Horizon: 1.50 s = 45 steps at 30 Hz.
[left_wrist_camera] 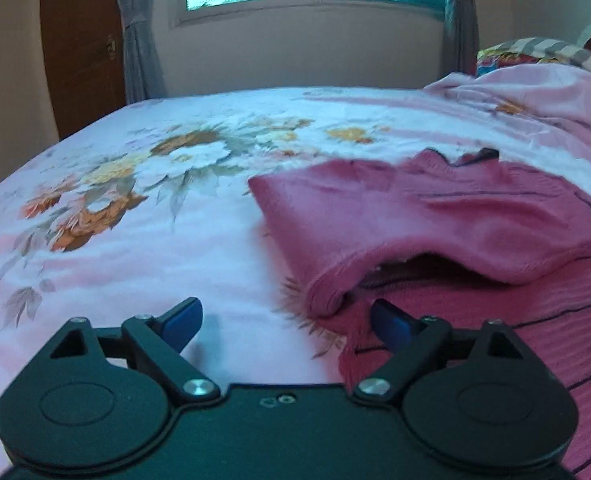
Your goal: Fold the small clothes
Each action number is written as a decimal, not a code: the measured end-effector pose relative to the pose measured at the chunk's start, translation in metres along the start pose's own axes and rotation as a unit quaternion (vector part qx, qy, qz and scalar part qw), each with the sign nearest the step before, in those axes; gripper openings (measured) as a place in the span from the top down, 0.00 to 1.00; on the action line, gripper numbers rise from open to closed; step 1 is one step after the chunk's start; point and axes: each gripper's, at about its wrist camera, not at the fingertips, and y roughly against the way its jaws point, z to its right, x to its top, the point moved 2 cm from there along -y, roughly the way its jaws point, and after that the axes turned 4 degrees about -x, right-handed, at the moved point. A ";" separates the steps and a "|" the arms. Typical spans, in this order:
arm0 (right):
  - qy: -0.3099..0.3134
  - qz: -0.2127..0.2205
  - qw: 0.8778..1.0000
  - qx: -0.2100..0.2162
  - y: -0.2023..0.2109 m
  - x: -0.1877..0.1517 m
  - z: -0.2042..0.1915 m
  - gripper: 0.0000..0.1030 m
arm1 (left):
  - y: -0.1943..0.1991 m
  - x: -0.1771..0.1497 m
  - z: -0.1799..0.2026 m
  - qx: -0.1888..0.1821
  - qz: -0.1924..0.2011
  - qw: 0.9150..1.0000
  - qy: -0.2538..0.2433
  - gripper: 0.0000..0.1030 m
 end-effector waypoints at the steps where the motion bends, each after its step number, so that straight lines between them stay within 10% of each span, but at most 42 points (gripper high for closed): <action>1: -0.012 -0.005 1.000 0.002 -0.008 0.001 0.003 0.42 | -0.003 0.001 -0.002 0.000 0.000 1.000 0.001 0.13; 6: -0.020 0.000 1.000 0.013 -0.029 0.010 0.006 0.42 | -0.006 -0.006 -0.022 -0.022 0.004 0.999 0.046 0.10; 7: -0.015 0.001 1.000 0.013 -0.029 0.011 0.005 0.53 | -0.007 -0.006 -0.023 -0.023 0.005 0.999 0.049 0.10; 8: -0.004 0.002 1.000 0.006 -0.030 0.012 0.004 0.98 | -0.008 -0.006 -0.024 -0.019 0.005 0.999 0.051 0.10; 15: 0.012 0.065 0.998 -0.007 0.004 0.019 0.014 0.96 | -0.005 -0.006 -0.019 0.006 0.013 0.999 0.041 0.13; 18: 0.025 0.003 0.999 -0.033 -0.023 0.006 0.025 0.96 | -0.007 -0.007 -0.024 -0.001 0.007 0.999 0.051 0.12; 25: 0.048 0.010 0.998 -0.033 -0.014 0.012 0.023 0.95 | 0.013 -0.010 -0.040 -0.055 -0.016 0.997 0.056 0.17; 30: 0.078 0.099 0.990 -0.066 0.022 0.022 0.024 0.96 | 0.040 0.012 -0.050 -0.027 0.071 0.996 0.041 0.16; 34: 0.145 0.097 0.984 -0.034 0.004 0.023 -0.008 0.96 | 0.005 0.054 -0.025 -0.092 0.101 0.989 0.048 0.21; 36: 0.172 0.084 0.981 -0.029 -0.012 0.022 -0.018 0.96 | -0.019 0.066 -0.007 -0.145 0.091 0.984 0.045 0.22; 45: 0.173 0.036 0.983 -0.043 -0.049 0.017 -0.009 0.96 | -0.083 0.054 -0.009 -0.087 -0.005 0.996 0.031 0.14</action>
